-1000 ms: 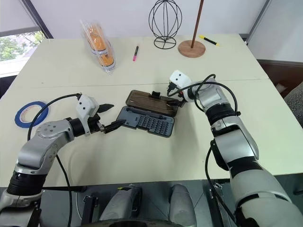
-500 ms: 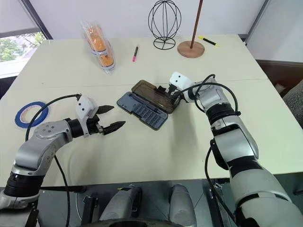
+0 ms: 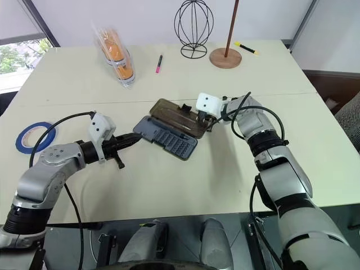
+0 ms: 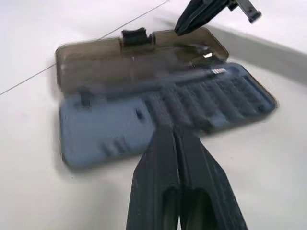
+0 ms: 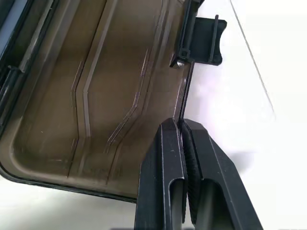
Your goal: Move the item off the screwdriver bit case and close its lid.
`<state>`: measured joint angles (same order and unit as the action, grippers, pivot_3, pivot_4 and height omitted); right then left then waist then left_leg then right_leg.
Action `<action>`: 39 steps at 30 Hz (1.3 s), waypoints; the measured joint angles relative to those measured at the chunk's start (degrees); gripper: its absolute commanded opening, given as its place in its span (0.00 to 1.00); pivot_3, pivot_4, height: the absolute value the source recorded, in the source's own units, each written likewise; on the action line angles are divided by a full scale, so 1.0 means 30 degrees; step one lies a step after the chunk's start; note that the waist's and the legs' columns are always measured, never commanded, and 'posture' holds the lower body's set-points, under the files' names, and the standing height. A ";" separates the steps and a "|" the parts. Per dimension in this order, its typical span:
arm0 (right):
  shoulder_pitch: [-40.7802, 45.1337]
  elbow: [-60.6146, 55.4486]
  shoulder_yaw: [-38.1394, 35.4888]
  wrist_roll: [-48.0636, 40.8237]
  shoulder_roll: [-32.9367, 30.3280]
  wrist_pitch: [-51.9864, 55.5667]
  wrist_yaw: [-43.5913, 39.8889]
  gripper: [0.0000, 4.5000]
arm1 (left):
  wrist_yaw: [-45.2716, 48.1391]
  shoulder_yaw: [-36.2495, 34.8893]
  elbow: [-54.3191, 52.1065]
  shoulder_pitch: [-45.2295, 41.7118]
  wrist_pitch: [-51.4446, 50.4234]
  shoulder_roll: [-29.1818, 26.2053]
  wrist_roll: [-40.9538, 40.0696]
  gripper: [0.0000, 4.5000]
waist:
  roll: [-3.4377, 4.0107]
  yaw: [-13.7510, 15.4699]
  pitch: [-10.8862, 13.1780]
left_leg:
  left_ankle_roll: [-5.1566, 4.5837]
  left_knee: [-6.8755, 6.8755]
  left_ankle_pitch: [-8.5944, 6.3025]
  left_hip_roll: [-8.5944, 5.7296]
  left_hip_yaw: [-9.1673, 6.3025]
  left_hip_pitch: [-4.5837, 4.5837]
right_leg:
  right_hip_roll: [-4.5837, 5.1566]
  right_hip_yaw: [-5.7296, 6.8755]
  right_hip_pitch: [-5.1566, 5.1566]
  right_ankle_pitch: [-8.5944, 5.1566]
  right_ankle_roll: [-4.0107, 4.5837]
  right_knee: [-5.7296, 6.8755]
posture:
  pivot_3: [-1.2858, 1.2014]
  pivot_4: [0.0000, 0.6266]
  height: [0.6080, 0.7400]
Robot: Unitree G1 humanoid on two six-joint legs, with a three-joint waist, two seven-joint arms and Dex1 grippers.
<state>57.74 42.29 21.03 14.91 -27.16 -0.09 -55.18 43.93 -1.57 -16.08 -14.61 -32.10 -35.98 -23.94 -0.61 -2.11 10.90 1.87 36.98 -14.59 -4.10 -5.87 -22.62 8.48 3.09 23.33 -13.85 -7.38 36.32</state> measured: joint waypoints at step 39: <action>0.1494 0.2281 0.1109 0.1790 0.1870 -0.7568 0.0454 0.00 | 0.0288 0.0089 -0.0836 0.0485 -0.0401 -0.0463 -0.0125 0.02 | 0.0002 -0.0137 0.0001 | 0.0007 -0.0003 0.0003 0.0003 -0.0006 0.0002 | -0.0003 -0.0006 0.0002 0.0000 0.0002 0.0001 | 0.52 0.24 1.00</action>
<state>62.23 49.13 24.36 20.28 -21.55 -22.79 -53.82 44.79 -1.31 -18.58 -13.15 -33.30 -37.37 -24.31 -0.60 -2.52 10.90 1.89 36.97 -14.58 -4.09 -5.89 -22.62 8.47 3.07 23.34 -13.85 -7.37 36.32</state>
